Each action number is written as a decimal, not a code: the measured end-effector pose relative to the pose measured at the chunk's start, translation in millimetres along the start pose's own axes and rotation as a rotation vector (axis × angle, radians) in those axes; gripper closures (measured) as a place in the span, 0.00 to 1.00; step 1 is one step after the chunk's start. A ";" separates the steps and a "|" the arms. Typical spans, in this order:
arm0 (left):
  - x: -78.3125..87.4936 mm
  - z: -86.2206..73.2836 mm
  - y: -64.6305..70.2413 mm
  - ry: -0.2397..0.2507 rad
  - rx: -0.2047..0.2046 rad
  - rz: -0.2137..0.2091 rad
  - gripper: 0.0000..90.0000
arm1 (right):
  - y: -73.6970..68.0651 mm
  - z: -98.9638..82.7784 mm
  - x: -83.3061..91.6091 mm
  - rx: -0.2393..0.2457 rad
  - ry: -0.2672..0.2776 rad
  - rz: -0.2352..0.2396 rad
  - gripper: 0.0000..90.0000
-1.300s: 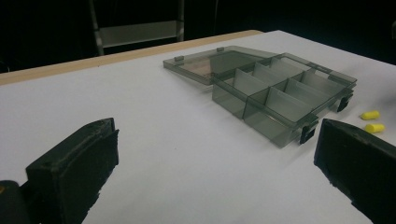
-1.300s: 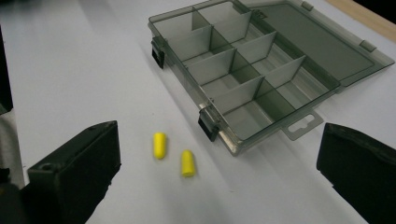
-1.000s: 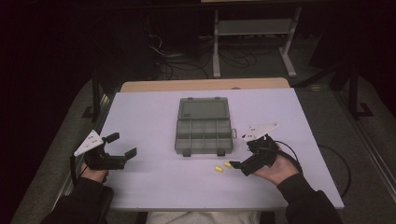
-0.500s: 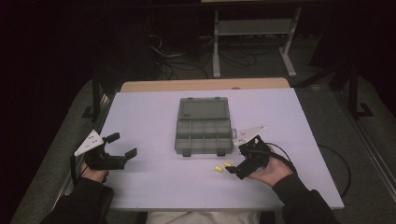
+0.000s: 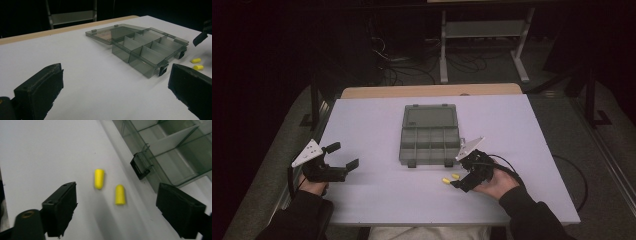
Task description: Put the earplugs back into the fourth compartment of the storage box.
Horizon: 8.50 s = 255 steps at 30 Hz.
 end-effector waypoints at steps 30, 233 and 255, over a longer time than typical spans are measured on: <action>-0.4 -0.4 1.7 -0.003 0.002 -0.011 0.00 | 10.7 -7.1 -20.3 -0.014 -0.099 0.023 0.84; -1.0 -2.2 5.0 -0.017 -0.021 -0.026 0.00 | -21.9 16.0 -36.5 0.009 -0.109 0.068 0.33; -1.1 -2.2 5.4 -0.017 -0.023 -0.029 0.00 | -19.4 16.9 -35.1 0.002 -0.113 0.028 0.88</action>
Point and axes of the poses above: each handheld gripper's, and its own axes: x roughly backward along the jaws, z roughly out of its top, y roughly to its right, the point moved 9 cm from there along -x, roughly forward along the jaws, and after that the axes turned 12 degrees about z, right-handed, at the moved point
